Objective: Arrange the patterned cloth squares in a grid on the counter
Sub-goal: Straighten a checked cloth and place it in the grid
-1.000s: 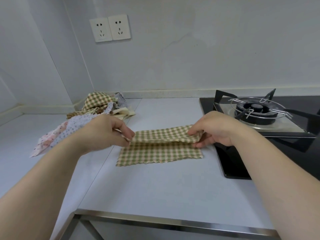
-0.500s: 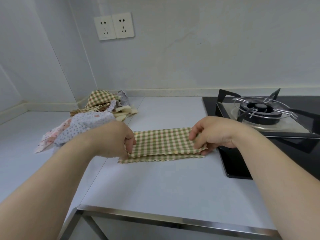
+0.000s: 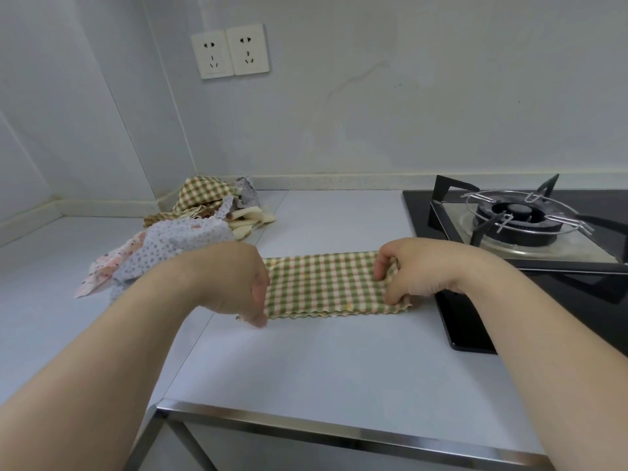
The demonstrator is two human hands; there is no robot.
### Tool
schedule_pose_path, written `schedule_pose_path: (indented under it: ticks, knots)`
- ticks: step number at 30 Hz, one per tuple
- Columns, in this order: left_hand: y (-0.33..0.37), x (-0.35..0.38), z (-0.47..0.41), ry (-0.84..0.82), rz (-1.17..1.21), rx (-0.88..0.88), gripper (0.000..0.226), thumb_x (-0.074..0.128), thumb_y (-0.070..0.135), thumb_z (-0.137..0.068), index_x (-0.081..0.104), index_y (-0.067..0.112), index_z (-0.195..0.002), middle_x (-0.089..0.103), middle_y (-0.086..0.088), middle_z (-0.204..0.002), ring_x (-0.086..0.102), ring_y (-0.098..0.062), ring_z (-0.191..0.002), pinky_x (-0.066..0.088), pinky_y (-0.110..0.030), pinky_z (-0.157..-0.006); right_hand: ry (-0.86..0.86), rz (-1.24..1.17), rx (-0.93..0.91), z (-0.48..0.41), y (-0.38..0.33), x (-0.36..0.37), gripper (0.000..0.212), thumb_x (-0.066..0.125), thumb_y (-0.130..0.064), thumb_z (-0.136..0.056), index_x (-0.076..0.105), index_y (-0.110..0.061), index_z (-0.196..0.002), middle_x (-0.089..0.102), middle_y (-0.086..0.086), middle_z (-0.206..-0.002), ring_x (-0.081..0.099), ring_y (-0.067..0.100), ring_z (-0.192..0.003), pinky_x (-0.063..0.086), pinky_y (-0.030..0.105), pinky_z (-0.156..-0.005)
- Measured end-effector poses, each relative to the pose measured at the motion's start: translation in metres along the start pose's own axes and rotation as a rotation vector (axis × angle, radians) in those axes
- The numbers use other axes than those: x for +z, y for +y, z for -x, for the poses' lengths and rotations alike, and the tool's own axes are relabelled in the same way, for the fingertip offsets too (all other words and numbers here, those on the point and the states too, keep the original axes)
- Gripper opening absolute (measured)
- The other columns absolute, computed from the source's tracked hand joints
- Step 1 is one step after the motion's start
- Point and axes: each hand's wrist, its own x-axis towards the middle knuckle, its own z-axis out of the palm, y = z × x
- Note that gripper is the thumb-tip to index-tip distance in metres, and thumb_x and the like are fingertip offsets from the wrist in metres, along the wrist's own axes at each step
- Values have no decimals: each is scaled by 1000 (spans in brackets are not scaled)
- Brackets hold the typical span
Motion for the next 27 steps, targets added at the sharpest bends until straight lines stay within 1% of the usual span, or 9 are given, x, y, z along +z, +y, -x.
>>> schedule_pose_path:
  ticks: [3,5,7,10,13,15,18,22,27]
  knots:
    - [12,-6,2,267,11,-2,31,65,60,-87,75,31,-89,74,12,-102,65,-6,-92,54,-34,-91,210,27,-37,1,-10,2,22,72,-20,-81,59,-28,-96,57,-6,-93,57,11,-73,39,26,-56]
    - [30,3,-5,506,157,47,24,58,47,-97,69,32,-112,67,10,-120,63,-10,-105,52,-34,-95,437,58,-95,-5,-17,15,16,65,-28,-86,57,-28,-100,52,-4,-106,59,16,-85,42,29,-65]
    - [48,23,-17,607,334,93,36,52,33,-103,55,26,-138,55,6,-142,51,-15,-129,43,-34,-108,539,200,-186,-15,-22,37,27,56,-28,-93,57,-25,-120,50,1,-125,51,24,-114,44,36,-88]
    - [58,60,-35,524,420,64,51,39,25,-107,30,17,-157,31,-1,-163,27,-20,-151,23,-33,-122,434,297,-289,-27,-30,66,52,45,-17,-98,40,-12,-149,35,9,-158,29,29,-147,29,40,-118]
    - [51,75,-45,368,401,20,55,29,31,-110,17,16,-161,14,-1,-169,5,-20,-156,5,-30,-124,249,363,-313,-33,-31,80,62,39,-21,-103,19,-11,-160,13,6,-169,10,25,-156,11,42,-126]
    - [48,77,-48,332,351,16,55,25,35,-110,16,19,-162,13,1,-169,4,-18,-156,3,-31,-125,177,395,-296,-34,-28,84,63,36,-26,-105,12,-14,-162,8,3,-170,5,23,-157,5,44,-127]
    - [47,77,-50,290,263,-18,59,19,43,-109,11,20,-163,8,3,-170,1,-19,-157,2,-35,-125,185,366,-269,-36,-26,86,60,31,-28,-107,11,-13,-162,8,4,-170,4,22,-157,4,42,-126]
    - [37,74,-52,178,247,-142,70,14,52,-106,1,13,-162,-3,-4,-170,-5,-25,-156,1,-43,-127,221,368,-189,-39,-24,84,59,22,-32,-109,14,-4,-160,13,12,-169,9,27,-156,7,40,-126]
    - [25,71,-55,121,209,-280,75,10,56,-104,3,5,-160,1,-12,-169,2,-29,-156,9,-48,-126,205,343,5,-43,-16,75,64,17,-40,-109,8,-1,-160,9,16,-169,7,30,-156,7,41,-126]
